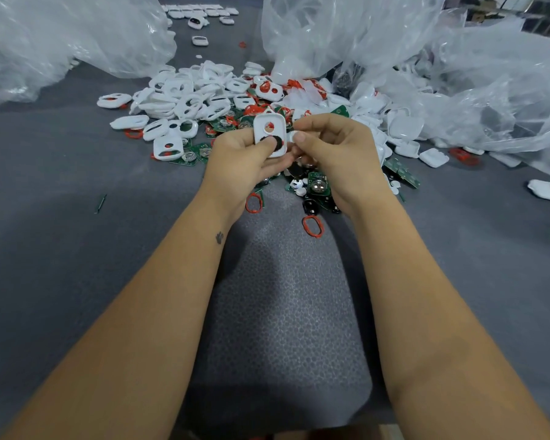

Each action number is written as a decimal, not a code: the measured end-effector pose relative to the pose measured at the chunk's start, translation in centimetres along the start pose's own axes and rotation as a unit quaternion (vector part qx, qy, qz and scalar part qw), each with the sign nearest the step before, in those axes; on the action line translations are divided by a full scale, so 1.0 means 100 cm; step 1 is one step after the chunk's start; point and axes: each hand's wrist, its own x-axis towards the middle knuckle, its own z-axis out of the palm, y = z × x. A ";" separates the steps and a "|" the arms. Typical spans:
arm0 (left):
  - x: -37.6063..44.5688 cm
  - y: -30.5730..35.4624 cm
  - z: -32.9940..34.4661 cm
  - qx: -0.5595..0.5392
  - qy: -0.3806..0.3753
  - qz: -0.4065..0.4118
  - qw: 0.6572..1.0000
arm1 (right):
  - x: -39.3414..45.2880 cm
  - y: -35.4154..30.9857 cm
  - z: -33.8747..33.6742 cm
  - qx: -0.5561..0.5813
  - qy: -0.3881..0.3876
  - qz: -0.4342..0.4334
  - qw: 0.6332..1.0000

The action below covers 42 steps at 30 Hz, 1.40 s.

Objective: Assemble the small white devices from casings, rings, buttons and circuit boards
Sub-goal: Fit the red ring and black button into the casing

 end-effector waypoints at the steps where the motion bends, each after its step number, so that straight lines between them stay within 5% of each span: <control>1: 0.001 -0.001 0.000 0.007 -0.005 0.001 1.000 | 0.000 0.000 0.000 -0.002 0.005 -0.001 1.000; 20: 0.003 -0.009 0.001 0.109 -0.053 0.025 0.992 | 0.000 0.001 0.007 -0.167 0.059 -0.050 0.983; 42: -0.003 -0.005 0.003 0.076 -0.090 0.027 0.993 | 0.000 0.005 0.016 -0.174 0.069 -0.004 0.982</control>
